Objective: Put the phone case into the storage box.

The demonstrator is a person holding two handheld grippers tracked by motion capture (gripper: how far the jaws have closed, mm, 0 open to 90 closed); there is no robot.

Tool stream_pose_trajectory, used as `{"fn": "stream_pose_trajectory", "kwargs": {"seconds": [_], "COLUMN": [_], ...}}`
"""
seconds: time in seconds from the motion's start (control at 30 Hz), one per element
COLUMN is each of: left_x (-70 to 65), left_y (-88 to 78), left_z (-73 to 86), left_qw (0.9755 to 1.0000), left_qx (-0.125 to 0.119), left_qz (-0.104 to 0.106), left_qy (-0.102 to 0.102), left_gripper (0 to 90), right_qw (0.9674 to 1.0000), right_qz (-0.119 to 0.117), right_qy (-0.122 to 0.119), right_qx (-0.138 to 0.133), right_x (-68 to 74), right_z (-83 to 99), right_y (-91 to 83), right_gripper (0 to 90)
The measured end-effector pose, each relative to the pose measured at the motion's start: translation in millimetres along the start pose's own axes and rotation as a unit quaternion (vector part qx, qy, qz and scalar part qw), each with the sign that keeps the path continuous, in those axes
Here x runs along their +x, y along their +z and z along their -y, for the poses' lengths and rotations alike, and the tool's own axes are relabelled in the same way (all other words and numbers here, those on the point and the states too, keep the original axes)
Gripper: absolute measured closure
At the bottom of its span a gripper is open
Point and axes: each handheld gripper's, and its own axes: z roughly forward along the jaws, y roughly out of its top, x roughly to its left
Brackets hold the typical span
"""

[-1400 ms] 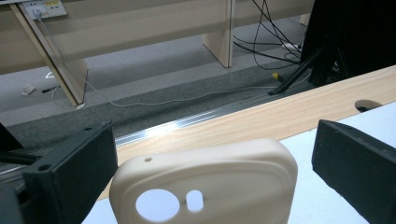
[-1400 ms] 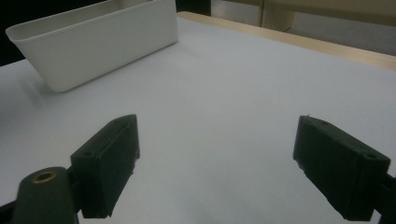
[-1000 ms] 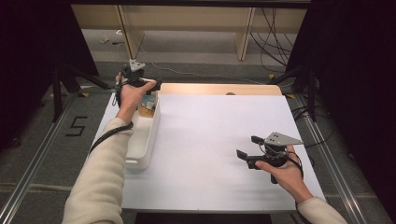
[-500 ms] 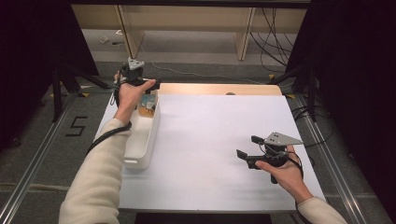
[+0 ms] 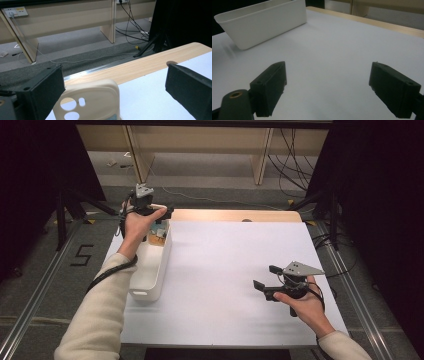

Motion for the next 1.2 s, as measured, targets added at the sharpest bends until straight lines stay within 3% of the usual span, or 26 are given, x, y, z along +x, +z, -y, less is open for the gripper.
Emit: {"fn": "stream_pose_trajectory", "kwargs": {"seconds": [0.9,1.2], "left_x": [-26.8,-35.8], "left_y": [-34.2,-46.5], "left_z": [6.4,12.8], "left_qw": [0.9995,0.9987], "left_qx": [-0.001,-0.005], "left_qz": [0.03,0.05], "left_qy": [0.001,0.004], "left_gripper": [1.8,2.0], "right_qw": [1.0,1.0], "right_qz": [0.002,0.002], "right_qy": [0.0,-0.001], "right_qx": [0.0,0.001], "right_x": [0.7,1.0], "right_z": [-0.6,-0.8], "right_y": [-0.5,-0.6], "right_gripper": [15.5,15.5]}}
